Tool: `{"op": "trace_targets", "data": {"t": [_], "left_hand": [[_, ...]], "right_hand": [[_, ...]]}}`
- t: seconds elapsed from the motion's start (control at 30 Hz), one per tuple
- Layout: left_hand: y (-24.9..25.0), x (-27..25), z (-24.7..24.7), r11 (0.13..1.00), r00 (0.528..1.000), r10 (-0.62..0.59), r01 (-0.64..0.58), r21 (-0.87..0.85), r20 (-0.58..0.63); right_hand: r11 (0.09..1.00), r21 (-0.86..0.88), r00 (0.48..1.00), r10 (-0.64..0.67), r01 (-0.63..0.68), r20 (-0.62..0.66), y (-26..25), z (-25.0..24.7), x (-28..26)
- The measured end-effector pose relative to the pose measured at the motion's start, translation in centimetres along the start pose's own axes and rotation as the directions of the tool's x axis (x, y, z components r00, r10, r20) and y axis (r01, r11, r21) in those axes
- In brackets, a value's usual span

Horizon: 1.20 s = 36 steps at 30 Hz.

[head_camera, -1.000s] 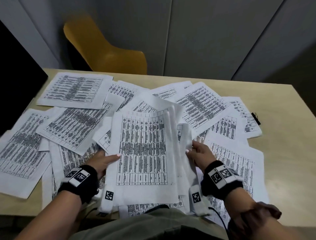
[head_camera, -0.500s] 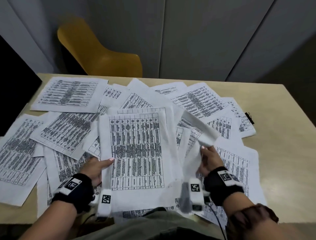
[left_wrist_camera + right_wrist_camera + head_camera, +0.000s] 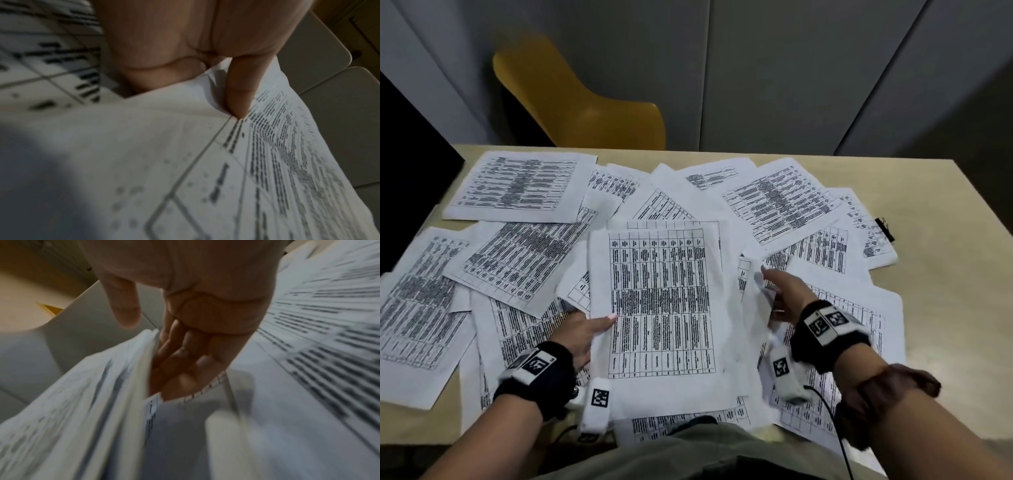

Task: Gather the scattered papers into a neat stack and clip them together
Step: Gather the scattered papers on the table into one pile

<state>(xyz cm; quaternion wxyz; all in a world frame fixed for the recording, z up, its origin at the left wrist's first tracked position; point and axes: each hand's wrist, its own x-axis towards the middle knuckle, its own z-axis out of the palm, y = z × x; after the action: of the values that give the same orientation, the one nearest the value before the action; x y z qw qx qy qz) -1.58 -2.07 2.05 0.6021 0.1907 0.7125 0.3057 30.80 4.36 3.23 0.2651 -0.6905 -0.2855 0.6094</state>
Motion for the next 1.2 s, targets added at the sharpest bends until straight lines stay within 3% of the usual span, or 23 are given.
{"op": "trace_targets", "data": {"t": [0.17,0.23,0.33,0.43,0.47,0.57,0.67,0.77,0.8,0.83,0.87,0.9,0.97,1.0,1.03,1.1,1.2], "left_hand": [[0.2,0.5,-0.7,0.999,0.999,0.016,-0.017,-0.04,-0.033],[0.5,0.1,-0.7,0.999,0.999,0.023,-0.025,-0.03,-0.045],[0.8,-0.3,-1.0,0.998,0.997,0.043,-0.046,-0.042,-0.057],[0.8,-0.4,-0.7,0.999,0.996,0.042,-0.044,-0.026,-0.077],[0.7,-0.4,-0.6,0.998,0.996,0.055,-0.056,-0.009,-0.075],[0.8,-0.6,-0.2,0.997,0.996,0.068,-0.067,0.03,-0.051],[1.5,-1.6,0.5,0.993,0.996,0.076,-0.071,0.093,-0.049],[1.5,-1.7,0.8,0.991,0.994,0.077,-0.067,0.116,-0.08],[1.6,-1.9,1.0,0.99,0.992,0.091,-0.08,0.117,-0.085],[1.7,-1.9,1.0,0.991,0.993,0.092,-0.083,0.11,-0.08],[1.8,-1.9,1.0,0.994,0.994,0.082,-0.076,0.08,-0.071],[1.8,-1.8,0.9,0.997,0.996,0.07,-0.068,0.041,-0.056],[1.8,-1.7,0.8,0.998,0.997,0.059,-0.06,-0.03,-0.04],[1.8,-1.7,0.7,0.996,0.998,0.061,-0.062,-0.061,-0.021],[1.7,-1.5,0.6,0.994,0.998,0.063,-0.063,-0.085,-0.004],[1.6,-1.5,0.8,0.987,0.997,0.077,-0.073,-0.141,0.028],[1.8,-2.1,1.9,0.991,0.996,0.079,-0.072,-0.116,0.051]], "right_hand": [[0.91,-0.382,0.977,-0.091,0.16,0.194,-0.5,-0.1,0.4],[0.94,-0.283,0.964,-0.126,0.191,0.234,0.1,-1.1,0.0],[0.979,0.079,0.968,-0.198,0.188,0.152,1.4,-2.6,-0.8],[0.926,0.372,0.992,-0.096,0.057,0.088,3.6,-2.5,-1.6],[0.937,0.349,0.994,-0.045,0.007,0.1,4.5,-2.2,-1.9],[1.0,0.001,0.982,0.023,-0.024,0.189,5.5,-2.1,-2.9],[0.956,-0.293,0.961,0.049,0.034,0.273,3.3,-2.5,-3.3],[0.791,-0.59,0.967,-0.01,0.163,0.254,1.5,-2.1,-2.2],[0.708,-0.673,0.971,-0.078,0.214,0.226,1.2,-1.7,-2.0],[0.68,-0.69,0.968,-0.155,0.248,0.196,0.9,-1.5,-1.9],[0.724,-0.632,0.961,-0.218,0.276,0.169,0.9,-1.5,-1.7],[0.826,-0.484,0.957,-0.259,0.291,0.133,0.9,-1.8,-1.6],[0.967,0.021,0.961,-0.254,0.253,0.108,1.4,-2.2,-2.0],[0.954,0.235,0.962,-0.225,0.186,0.152,1.7,-2.1,-2.4],[0.939,0.326,0.963,-0.182,0.111,0.198,2.3,-1.9,-2.6],[0.963,0.265,0.958,-0.118,0.046,0.26,3.6,-0.7,-2.6],[0.995,0.019,0.966,-0.097,0.095,0.241,5.1,0.9,-2.6]]}}
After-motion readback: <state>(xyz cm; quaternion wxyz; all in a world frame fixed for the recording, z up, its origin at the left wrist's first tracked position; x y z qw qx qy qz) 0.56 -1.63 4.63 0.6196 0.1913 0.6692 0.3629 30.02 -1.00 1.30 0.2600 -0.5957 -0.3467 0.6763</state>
